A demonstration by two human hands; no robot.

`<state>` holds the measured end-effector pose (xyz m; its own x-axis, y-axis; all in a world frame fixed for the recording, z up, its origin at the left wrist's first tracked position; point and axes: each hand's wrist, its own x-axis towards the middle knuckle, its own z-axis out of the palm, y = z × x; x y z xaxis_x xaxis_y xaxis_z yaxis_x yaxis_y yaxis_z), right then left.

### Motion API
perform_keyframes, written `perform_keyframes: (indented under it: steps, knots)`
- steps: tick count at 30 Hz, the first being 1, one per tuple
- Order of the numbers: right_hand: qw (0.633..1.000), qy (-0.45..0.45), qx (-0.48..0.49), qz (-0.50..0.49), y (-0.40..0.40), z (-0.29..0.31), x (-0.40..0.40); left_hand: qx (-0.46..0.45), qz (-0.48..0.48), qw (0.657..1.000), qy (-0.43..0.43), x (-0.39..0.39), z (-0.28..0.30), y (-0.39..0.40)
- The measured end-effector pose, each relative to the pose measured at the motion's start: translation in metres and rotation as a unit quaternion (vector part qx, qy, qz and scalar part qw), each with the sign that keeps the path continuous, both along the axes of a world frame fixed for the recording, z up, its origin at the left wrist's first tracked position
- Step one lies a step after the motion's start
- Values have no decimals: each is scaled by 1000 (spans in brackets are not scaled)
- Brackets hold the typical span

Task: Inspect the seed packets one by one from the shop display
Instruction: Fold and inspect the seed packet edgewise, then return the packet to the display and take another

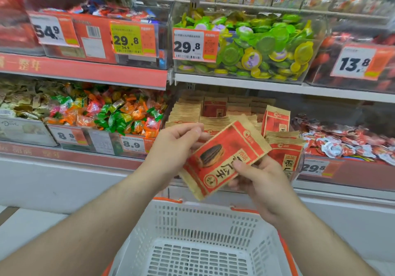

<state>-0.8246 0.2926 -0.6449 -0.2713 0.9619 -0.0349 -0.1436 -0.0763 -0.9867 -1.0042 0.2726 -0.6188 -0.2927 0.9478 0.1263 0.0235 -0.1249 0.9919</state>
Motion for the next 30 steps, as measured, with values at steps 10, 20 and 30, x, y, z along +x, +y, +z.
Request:
perform_keyframes:
  steps: [10, 20, 30]
  knots:
    - [965, -39, 208, -155, 57, 68, 12, -42, -30, 835, 548, -16, 21, 62]
    - [903, -311, 276, -106, 141, 61, -16, -178, -204, 687, 674, -20, 28, 114]
    - [828, -480, 284, -57, 169, 73, -44, -185, -206, 674, 685, -15, 29, 109]
